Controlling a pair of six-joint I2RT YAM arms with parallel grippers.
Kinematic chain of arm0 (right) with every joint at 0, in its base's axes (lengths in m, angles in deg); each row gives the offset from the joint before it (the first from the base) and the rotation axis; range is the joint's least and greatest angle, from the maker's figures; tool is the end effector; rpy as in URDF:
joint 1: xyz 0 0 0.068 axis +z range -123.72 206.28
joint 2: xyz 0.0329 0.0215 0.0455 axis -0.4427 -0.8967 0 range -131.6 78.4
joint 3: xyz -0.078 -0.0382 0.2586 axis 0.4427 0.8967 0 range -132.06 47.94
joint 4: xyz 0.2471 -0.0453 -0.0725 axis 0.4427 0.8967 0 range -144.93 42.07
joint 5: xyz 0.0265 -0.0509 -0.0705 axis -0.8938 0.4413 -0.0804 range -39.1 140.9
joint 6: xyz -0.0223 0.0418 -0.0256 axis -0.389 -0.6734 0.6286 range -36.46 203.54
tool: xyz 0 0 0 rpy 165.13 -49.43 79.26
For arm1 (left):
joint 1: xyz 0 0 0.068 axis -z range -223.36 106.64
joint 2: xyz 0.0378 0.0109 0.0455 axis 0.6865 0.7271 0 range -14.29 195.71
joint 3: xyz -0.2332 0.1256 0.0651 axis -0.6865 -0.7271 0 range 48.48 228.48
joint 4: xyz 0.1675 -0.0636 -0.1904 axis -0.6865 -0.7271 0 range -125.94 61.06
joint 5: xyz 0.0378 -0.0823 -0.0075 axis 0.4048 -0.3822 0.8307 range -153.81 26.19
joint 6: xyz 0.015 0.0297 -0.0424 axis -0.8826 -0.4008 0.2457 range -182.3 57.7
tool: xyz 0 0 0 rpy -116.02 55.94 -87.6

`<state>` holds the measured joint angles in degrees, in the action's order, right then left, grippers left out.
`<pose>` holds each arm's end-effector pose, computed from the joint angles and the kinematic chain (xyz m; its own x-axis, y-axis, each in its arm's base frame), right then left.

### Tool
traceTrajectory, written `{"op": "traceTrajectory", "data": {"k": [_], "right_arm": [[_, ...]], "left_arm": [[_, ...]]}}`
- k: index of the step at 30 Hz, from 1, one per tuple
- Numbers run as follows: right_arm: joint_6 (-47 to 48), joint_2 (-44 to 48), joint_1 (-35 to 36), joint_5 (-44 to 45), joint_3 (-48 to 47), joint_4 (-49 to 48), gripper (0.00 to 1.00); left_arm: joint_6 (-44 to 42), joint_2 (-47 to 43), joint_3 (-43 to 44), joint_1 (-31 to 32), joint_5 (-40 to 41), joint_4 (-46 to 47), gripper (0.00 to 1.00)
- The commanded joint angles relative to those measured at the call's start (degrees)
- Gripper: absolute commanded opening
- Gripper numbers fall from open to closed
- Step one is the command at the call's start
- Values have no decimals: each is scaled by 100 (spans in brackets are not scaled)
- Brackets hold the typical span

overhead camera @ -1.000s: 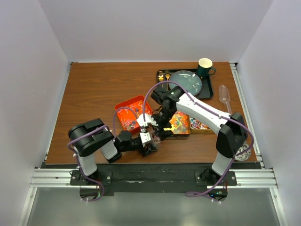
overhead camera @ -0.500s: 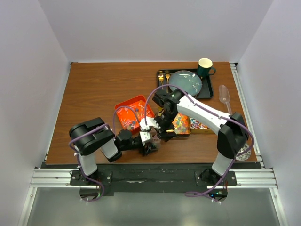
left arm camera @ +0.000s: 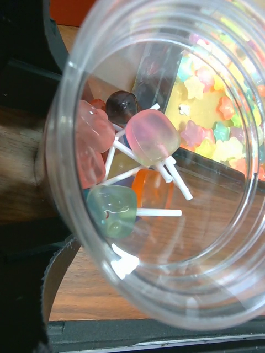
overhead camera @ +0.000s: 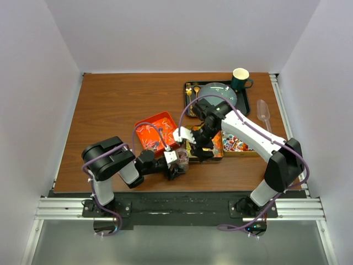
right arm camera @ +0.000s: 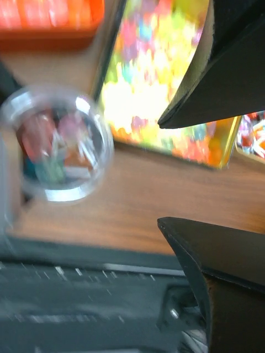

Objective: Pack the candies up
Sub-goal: Screw the bottle lid onto the packing bottle.

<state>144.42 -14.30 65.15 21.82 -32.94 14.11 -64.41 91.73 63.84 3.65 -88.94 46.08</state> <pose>0.2238 0.2025 0.2820 0.1577 -0.8536 -0.4965 -0.9677 -0.2338 0.0946 0.1609 -0.1948 0.0929 -0.1491 0.2088 -0.9665 0.9472 0.3108 -0.0790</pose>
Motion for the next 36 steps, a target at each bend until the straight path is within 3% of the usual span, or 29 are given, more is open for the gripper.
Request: {"op": "traceTrajectory", "data": {"k": [1,8,21,29,33,36], "right_arm": [[-252,-273,32,-247,-612,-733,69],[-490,-608,190,-590,-982,-1059,69],[-525,-564,472,-274,2,-1446,67],[-621,-300,139,-282,-532,-1086,67],[131,-520,15,-432,-1096,-208,68],[274,-599,68,-493,-1176,-83,69]], "left_arm": [[-53,68,99,-7,87,-31,0],[-79,95,134,-7,113,-93,0],[-263,121,187,2,236,-260,0],[-395,165,240,28,236,-374,0],[-431,226,301,46,236,-497,0],[-422,235,310,46,245,-506,0]]}}
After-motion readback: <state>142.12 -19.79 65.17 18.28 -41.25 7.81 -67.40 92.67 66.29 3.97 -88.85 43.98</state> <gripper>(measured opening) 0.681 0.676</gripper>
